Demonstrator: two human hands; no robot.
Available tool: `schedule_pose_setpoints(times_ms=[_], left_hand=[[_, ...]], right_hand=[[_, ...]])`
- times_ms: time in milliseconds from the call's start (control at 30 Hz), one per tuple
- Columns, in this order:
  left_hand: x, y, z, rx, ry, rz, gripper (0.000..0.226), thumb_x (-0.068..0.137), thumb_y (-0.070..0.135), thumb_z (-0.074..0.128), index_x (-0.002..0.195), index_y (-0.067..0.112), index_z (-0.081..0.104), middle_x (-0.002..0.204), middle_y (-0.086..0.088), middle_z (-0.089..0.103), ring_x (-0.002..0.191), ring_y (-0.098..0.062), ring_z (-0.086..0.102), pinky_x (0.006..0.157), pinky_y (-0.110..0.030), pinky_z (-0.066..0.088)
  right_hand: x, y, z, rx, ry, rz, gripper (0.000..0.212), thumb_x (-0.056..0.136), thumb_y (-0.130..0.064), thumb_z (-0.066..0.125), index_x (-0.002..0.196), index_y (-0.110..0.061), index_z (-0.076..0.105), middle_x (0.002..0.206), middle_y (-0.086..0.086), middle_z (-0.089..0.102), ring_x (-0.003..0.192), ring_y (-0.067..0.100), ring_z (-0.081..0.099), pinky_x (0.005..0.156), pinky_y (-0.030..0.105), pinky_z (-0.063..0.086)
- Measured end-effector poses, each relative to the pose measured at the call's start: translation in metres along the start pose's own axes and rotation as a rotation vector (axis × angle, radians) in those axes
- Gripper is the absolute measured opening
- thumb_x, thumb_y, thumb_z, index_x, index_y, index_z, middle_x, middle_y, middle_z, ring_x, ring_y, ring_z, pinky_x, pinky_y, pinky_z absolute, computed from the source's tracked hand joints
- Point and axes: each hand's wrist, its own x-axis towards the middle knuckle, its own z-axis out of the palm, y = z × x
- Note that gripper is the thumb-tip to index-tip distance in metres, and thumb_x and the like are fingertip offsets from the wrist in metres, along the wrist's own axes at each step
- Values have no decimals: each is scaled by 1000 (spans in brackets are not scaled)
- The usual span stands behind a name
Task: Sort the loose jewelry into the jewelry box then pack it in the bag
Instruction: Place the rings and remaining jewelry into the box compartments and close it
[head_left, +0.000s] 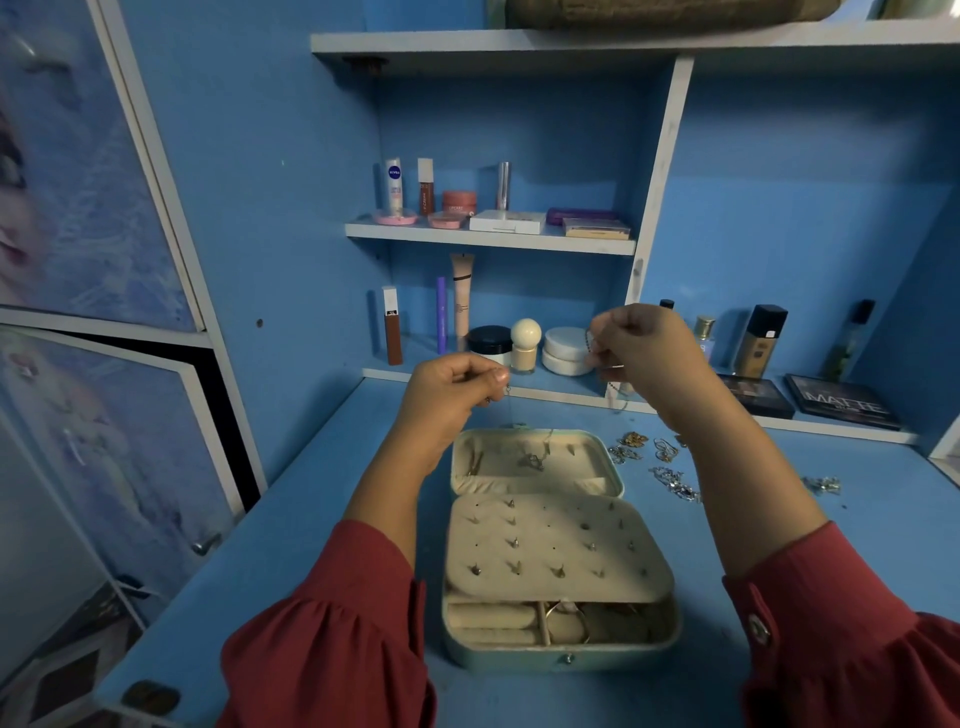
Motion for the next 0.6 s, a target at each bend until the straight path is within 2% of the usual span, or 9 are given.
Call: schedule_pose_setpoints(times_ms=[100,233,333,433,600], left_hand=[[1,-1,0,17,-1,-11,12,88,10,64,80,18,69,71,1,66,58,7,57,53,-8,41],[0,-1,0,1,10,-11,13,89,9,63,80,18,69,73,0,68,59,6,58,53,-7,41],[0,0,0,-6,8,-2,14,90,7,62,80,16,68,73,-2,67,58,6,57,53,-7,41],[0,-1,0,1,6,1,14,90,7,62,81,16,68,73,-3,67,58,6,57,53,-8,41],[0,-1,0,-10,9,-3,11,90,8,62,84,14,68,74,-5,67,59,5,58,54,-7,41]], right_hand=[[2,-1,-5,29,38,-10,24,99,-8,46,79,-14,58,75,4,58,64,16,62,67,29,54],[2,3,-10,6,-2,47,21,99,-8,47,81,-11,58,72,7,57,61,16,61,67,32,56],[3,9,-14,-73,-39,96,18,98,-6,48,84,-5,60,69,9,57,59,18,59,65,33,57],[4,13,-20,-136,-60,141,21,97,-5,49,79,-7,60,70,10,58,58,18,60,69,38,57],[6,17,-27,-279,-140,247,19,97,-6,50,80,-5,59,71,11,60,58,17,59,67,34,56]])
